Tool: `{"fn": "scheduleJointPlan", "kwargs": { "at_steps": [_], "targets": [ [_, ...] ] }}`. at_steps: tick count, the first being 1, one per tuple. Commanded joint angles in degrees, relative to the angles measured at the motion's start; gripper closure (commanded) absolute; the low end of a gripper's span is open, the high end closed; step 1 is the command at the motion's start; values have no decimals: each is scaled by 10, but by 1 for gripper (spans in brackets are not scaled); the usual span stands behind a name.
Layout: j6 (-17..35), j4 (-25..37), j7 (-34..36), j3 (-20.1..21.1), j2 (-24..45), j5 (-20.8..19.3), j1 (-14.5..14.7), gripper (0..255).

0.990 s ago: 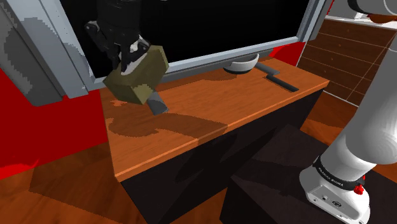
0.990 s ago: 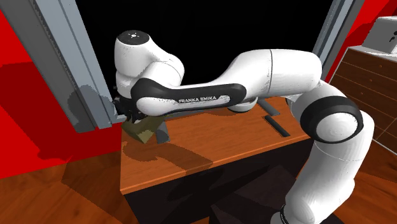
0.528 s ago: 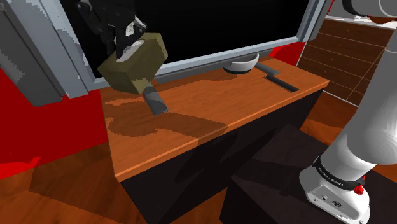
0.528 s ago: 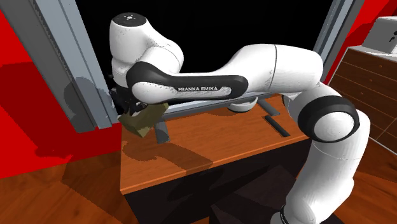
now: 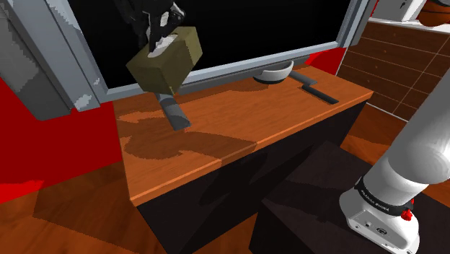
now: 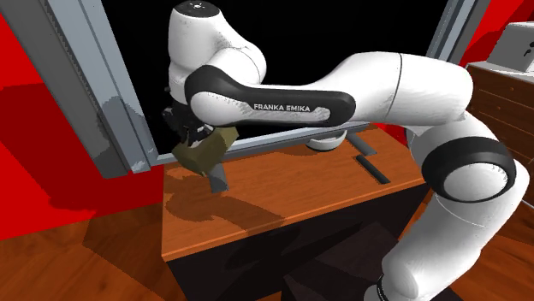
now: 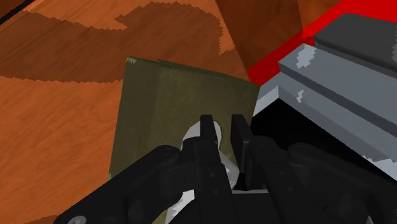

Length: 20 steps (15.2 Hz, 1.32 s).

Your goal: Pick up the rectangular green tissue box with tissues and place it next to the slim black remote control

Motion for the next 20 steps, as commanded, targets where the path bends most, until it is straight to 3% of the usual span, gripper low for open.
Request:
{"fn": "scheduleJointPlan", "kwargs": {
  "at_steps": [1, 5, 9, 14, 20],
  "targets": [
    [18, -55, -51, -15, -67, 72, -34, 255],
    [30, -144, -147, -87, -175, 177, -43, 255],
    [27, -217, -223, -159, -253, 235, -31, 255],
    [13, -289, -303, -238, -329, 271, -19, 255],
    [-11, -355, -388, -323, -399, 282, -14, 255]
  ]
}}
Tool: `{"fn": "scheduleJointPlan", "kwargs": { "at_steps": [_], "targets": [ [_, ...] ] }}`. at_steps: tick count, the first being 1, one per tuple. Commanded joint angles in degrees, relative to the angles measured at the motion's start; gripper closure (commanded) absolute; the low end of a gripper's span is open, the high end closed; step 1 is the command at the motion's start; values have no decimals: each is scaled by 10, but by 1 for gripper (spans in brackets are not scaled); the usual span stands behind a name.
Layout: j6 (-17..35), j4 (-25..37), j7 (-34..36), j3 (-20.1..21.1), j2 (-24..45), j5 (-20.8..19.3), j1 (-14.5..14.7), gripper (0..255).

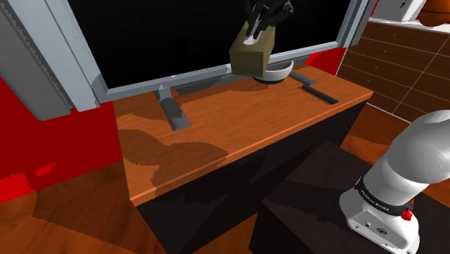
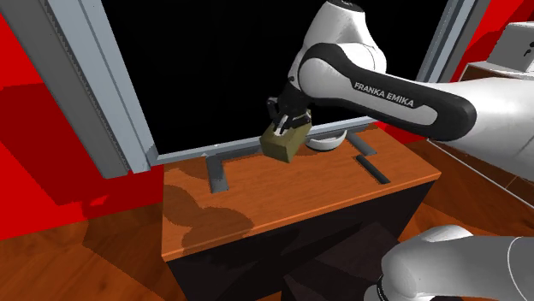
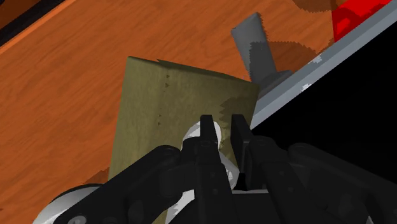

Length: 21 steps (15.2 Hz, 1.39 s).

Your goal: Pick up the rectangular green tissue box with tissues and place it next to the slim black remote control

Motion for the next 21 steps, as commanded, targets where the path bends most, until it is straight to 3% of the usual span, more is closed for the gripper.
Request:
{"fn": "scheduleJointPlan", "kwargs": {
  "at_steps": [1, 11, 21],
  "targets": [
    [-13, -15, -27, -28, -21, 0, 0, 255],
    [-60, -66, -159, -161, -87, -30, -19, 255],
    [-103, -52, -290, -295, -89, -80, -48, 255]
  ]
}}
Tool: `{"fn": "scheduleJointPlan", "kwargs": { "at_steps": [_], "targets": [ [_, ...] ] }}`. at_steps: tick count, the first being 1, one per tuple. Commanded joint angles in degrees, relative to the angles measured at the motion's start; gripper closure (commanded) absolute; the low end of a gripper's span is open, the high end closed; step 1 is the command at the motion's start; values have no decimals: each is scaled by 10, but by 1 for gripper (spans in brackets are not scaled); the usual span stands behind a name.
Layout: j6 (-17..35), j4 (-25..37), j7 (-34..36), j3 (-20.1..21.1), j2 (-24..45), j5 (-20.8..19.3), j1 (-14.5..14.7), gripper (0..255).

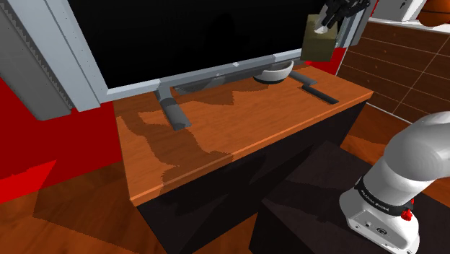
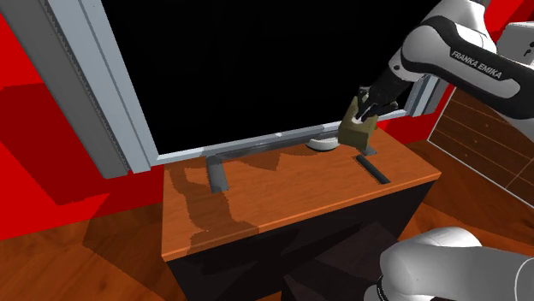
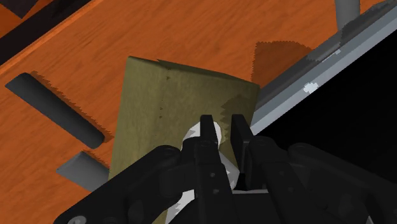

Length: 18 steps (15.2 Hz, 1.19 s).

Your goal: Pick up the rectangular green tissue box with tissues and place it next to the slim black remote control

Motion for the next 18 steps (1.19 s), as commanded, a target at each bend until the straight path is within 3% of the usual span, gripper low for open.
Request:
{"fn": "scheduleJointPlan", "kwargs": {
  "at_steps": [1, 10, 18],
  "targets": [
    [-10, 9, -29, -29, 5, -11, -6, 255],
    [-44, 82, -150, -153, 62, -46, -15, 255],
    [-78, 191, -267, -280, 155, -45, 2, 255]
  ]
}}
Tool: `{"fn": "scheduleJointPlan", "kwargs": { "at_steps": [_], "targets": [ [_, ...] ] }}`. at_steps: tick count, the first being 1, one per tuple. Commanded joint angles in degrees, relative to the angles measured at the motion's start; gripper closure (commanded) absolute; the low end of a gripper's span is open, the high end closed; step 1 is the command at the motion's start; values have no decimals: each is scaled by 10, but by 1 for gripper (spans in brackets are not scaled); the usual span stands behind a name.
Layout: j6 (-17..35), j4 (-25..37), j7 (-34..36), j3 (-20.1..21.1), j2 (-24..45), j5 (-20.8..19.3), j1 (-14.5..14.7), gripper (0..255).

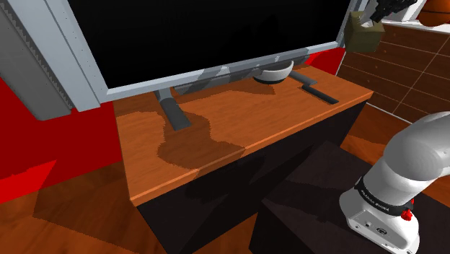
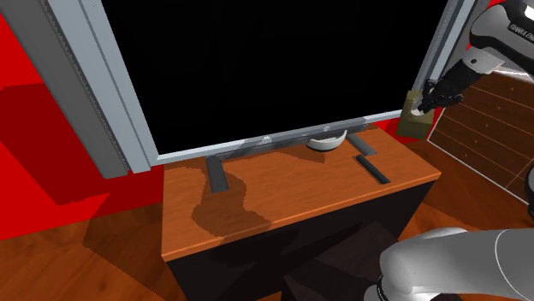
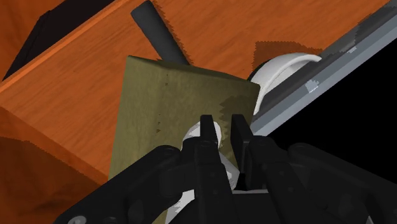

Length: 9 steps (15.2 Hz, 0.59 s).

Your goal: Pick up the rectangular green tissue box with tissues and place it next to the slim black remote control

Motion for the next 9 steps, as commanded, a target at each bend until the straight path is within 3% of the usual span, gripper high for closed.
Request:
{"fn": "scheduleJointPlan", "kwargs": {
  "at_steps": [1, 6, 9],
  "targets": [
    [-11, 37, -33, -38, 32, 6, 9, 255],
    [-47, 140, -130, -156, 133, 51, 39, 255],
    [-23, 109, -131, -150, 122, 44, 34, 255]
  ]
}}
